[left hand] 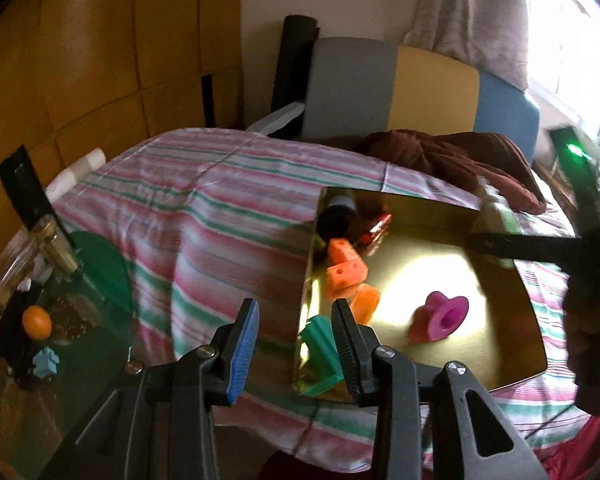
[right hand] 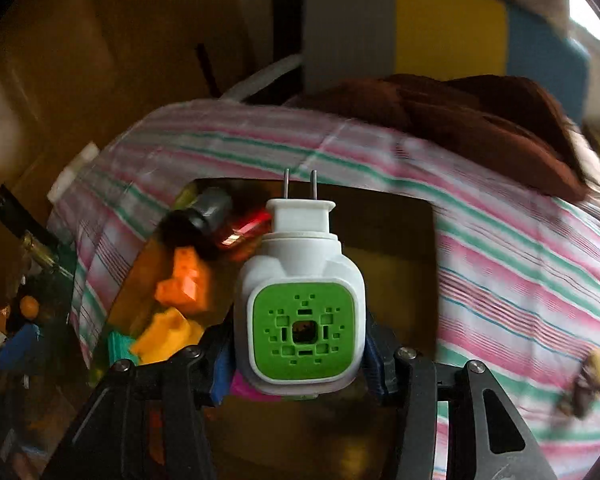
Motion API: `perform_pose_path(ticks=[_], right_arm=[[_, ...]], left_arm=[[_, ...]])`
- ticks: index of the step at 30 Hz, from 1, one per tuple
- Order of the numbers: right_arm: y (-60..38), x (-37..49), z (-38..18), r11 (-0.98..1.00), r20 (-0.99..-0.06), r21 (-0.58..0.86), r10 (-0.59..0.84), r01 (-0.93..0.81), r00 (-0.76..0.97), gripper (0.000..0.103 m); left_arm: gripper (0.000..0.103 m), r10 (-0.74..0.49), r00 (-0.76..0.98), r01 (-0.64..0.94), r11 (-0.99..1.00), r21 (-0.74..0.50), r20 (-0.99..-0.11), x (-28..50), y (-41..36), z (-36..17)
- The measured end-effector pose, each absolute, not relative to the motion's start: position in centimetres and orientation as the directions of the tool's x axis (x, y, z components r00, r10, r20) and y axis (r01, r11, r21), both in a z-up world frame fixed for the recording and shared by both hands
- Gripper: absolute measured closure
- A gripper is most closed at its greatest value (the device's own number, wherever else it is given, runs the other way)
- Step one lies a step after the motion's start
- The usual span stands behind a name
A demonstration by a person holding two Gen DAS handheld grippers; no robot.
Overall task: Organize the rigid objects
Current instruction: 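Carry the white plug-in device into the gold tray with the right tool and release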
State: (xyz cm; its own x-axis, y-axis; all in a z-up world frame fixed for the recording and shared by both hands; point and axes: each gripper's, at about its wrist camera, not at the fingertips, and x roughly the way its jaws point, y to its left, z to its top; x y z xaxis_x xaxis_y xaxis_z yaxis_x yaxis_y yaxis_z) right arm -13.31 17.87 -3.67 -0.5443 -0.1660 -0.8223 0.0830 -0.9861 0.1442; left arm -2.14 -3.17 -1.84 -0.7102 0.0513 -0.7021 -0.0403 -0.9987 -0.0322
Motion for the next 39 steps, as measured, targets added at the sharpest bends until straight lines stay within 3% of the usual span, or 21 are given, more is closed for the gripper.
perform_pose_path(ticks=[12, 20, 26, 31, 39], right_arm=[[10.7, -19.8, -9.0, -0.991, -0.908, 0.052, -0.099, 0.125, -0.408, 0.051], [10.1, -20.9, -10.1, -0.989, -0.917, 0.119, -0.143, 0.089, -0.372, 0.050], [9.9, -20.6, -10.5, -0.971, -0.898, 0.220, -0.239, 0.095, -0.370, 0.045], [11.3, -19.5, -9.2, -0.965, -0.875, 0.251, -0.262, 0.082, -0.408, 0.031], [12.4, -16.4, -6.8, -0.972, -0.837, 0.215, -0.235, 0.099, -0.493, 0.031]], left_arm=[[0.065, 0.006, -0.691, 0.022, -0.999, -0.029, -0.723, -2.4, -5.9, -3.2], [0.065, -0.018, -0.677, 0.068, -0.997, -0.039, -0.735, -2.8, -7.4, -4.1], [0.065, -0.018, -0.672, 0.064, -0.997, -0.033, -0.741, -2.9, -7.3, -4.4], [0.066, -0.012, -0.675, 0.060, -0.997, -0.039, -0.737, -2.8, -7.1, -4.1], [0.065, 0.002, -0.709, 0.033, -0.999, -0.035, -0.706, -2.0, -6.0, -2.5]])
